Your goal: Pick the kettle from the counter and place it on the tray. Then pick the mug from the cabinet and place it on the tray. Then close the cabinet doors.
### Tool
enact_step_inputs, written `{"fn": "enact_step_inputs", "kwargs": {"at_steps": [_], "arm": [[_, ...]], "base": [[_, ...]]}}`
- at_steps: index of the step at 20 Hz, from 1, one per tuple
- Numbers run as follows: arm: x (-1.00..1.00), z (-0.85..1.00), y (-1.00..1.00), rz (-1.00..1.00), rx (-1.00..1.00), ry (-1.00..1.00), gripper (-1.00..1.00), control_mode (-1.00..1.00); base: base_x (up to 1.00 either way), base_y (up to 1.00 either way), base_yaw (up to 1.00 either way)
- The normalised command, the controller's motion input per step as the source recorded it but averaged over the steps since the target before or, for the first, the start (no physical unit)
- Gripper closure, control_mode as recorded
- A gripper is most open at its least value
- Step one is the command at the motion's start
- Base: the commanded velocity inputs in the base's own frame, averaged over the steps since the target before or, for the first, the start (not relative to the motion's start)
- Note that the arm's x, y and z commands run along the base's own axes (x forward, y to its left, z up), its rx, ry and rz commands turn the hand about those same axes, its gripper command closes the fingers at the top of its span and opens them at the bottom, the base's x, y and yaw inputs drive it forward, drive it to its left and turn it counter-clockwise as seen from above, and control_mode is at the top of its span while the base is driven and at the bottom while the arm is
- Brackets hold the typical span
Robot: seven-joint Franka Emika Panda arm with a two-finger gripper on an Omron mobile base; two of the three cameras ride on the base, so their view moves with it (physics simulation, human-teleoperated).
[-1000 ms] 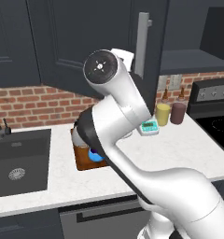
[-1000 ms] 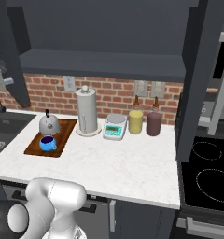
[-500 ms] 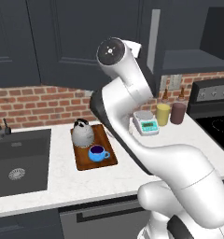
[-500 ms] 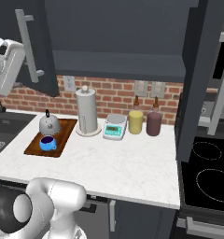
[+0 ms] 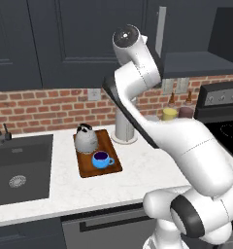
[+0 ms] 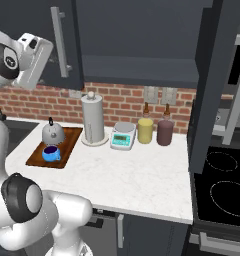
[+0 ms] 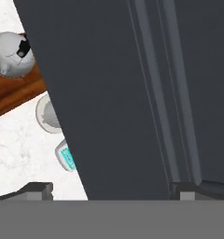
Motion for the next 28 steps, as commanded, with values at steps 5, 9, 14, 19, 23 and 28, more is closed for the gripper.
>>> {"fn": "enact_step_inputs", "kwargs": {"at_steps": [5, 9, 14, 19, 23, 28], "arm": [[0.76, -0.20, -0.05, 0.28, 0.00, 0.00, -1.00, -1.00], [0.56, -0.27, 0.00, 0.34, -0.06, 0.00, -1.00, -1.00], [0.46, -0.37, 0.09, 0.34, -0.13, 0.00, -1.00, -1.00], [0.12, -0.38, 0.22, 0.23, -0.24, 0.02, -1.00, -1.00], [-0.47, -0.11, 0.28, 0.18, -0.23, 0.03, -1.00, -1.00], [-0.78, 0.00, 0.15, 0.09, -0.10, 0.00, -1.00, -1.00]], "base": [[0.00, 0.00, 0.00], [0.00, 0.00, 0.00], [0.00, 0.00, 0.00], [0.00, 0.00, 0.00], [0.00, 0.00, 0.00], [0.00, 0.00, 0.00]]}}
